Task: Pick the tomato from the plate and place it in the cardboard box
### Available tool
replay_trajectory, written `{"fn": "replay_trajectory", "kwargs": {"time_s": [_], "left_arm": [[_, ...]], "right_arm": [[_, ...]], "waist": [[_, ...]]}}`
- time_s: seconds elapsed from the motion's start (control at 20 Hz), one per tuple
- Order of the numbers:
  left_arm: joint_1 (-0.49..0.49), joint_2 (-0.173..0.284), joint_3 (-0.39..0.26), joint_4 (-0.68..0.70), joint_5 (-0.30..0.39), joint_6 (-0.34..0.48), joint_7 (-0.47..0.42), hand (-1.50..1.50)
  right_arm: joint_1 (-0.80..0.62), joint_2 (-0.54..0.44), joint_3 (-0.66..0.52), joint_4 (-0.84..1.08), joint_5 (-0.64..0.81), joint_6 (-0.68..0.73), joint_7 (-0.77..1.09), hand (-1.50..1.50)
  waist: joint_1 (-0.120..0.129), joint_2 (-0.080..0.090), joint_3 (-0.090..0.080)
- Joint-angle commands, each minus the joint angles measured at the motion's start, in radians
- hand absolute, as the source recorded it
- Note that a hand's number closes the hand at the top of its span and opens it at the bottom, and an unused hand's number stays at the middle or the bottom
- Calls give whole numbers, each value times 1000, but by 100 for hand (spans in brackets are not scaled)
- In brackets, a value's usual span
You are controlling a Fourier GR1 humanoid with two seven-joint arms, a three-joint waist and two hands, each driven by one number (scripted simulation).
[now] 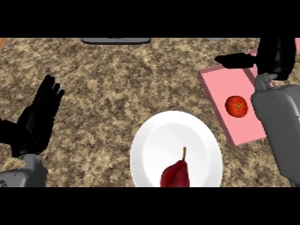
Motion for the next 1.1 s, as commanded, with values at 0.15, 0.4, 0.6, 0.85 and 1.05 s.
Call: {"fn": "replay_trajectory", "kwargs": {"time_s": [0.15, 0.4, 0.6, 0.85, 1.05], "left_arm": [[14, -1, 5, -3, -8, 4, -15, 0], [25, -19, -8, 5, -3, -9, -34, 0], [-22, -3, 25, 65, -12, -1, -46, 0], [-8, 15, 32, -4, 16, -25, 19, 0], [45, -24, 0, -12, -6, -31, -29, 0]], "right_arm": [[45, 47, -197, -149, -285, -73, -73, -150], [159, 47, -271, -246, -403, -86, -162, -150], [312, 64, -274, -408, -435, -83, -193, -150], [416, 4, -387, -442, -583, -16, -279, -150], [457, 0, -390, -440, -598, -10, -318, -150]], "waist": [[-8, -1, 1], [-6, 0, -1], [-11, -1, -1], [-6, -1, -1], [-1, 0, -1]]}}
